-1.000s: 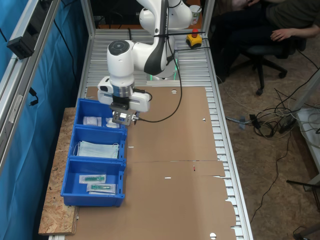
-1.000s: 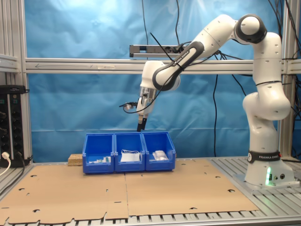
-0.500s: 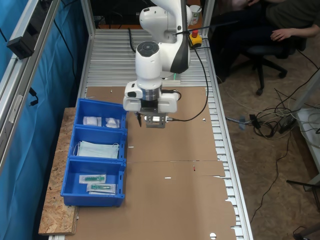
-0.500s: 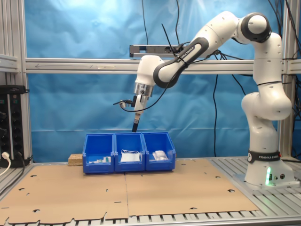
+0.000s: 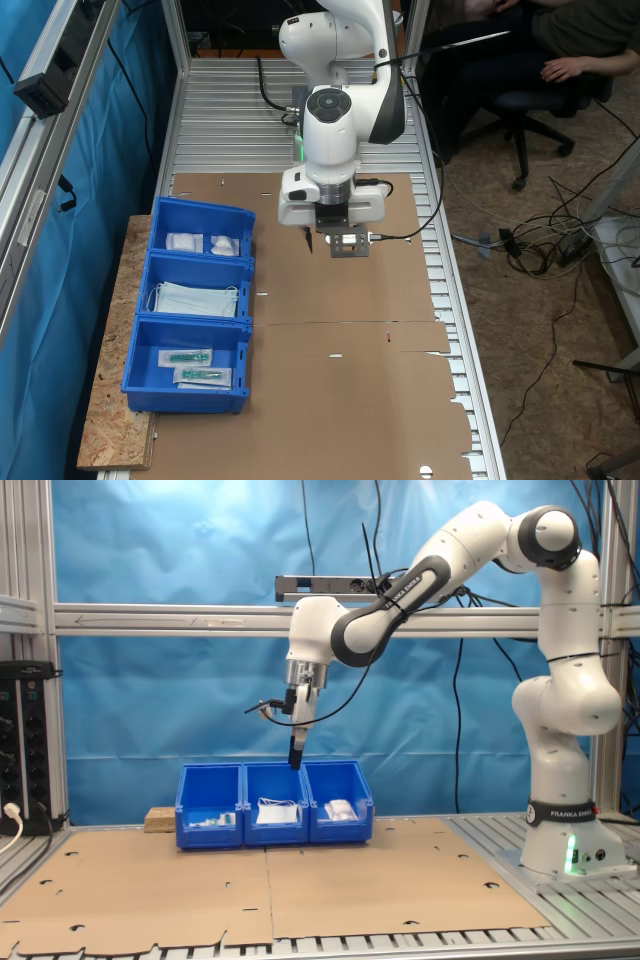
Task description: Pick and place sorting task of medical equipment.
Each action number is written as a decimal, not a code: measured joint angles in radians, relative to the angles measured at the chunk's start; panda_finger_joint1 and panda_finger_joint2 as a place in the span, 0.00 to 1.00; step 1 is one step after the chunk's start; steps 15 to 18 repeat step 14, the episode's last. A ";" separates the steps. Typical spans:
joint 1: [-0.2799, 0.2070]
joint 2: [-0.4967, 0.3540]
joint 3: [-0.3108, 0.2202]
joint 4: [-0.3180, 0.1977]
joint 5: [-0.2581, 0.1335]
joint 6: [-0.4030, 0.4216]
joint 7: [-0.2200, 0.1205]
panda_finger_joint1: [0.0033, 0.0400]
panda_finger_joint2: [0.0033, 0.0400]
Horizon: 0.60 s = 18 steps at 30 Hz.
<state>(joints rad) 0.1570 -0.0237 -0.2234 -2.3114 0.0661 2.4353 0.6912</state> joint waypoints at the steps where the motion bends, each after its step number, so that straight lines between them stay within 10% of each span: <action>1: 0.000 0.000 0.001 0.001 0.000 -0.009 0.000 1.00 1.00; 18: 0.000 0.000 0.001 0.023 0.000 -0.100 0.000 1.00 1.00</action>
